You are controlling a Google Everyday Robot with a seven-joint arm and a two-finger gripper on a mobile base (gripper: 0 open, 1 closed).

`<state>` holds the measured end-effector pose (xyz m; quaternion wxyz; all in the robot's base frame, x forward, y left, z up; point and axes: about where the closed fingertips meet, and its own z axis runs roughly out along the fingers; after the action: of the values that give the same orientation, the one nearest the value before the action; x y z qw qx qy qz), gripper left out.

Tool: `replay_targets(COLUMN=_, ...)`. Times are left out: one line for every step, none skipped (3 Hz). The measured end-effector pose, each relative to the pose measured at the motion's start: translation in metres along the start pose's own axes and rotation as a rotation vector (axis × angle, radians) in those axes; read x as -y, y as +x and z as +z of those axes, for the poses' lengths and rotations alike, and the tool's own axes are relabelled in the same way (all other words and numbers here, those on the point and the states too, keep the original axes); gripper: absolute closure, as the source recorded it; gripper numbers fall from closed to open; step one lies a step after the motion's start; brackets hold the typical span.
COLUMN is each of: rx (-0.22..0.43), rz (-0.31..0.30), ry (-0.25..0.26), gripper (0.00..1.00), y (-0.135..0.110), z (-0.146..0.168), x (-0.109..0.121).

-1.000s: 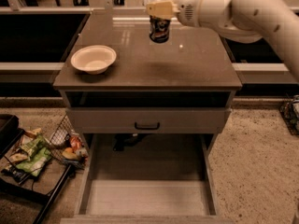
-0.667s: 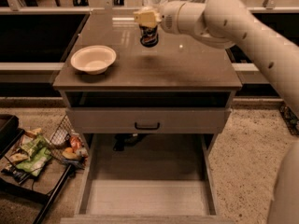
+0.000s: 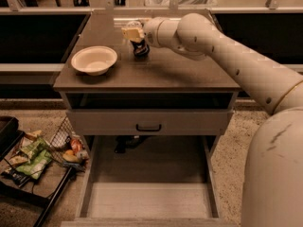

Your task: Pick pepsi can from middle drawer and place on counter

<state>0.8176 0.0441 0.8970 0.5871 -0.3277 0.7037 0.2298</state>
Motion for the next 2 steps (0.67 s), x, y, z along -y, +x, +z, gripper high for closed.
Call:
replay_targets(rx=-0.001, rz=-0.001, ry=0.0, gripper=0.82, y=-0.005, z=0.0001, x=0.0)
replay_targets(rx=-0.001, rz=-0.001, ry=0.0, gripper=0.59, y=-0.0079, z=-0.0005, x=0.0002)
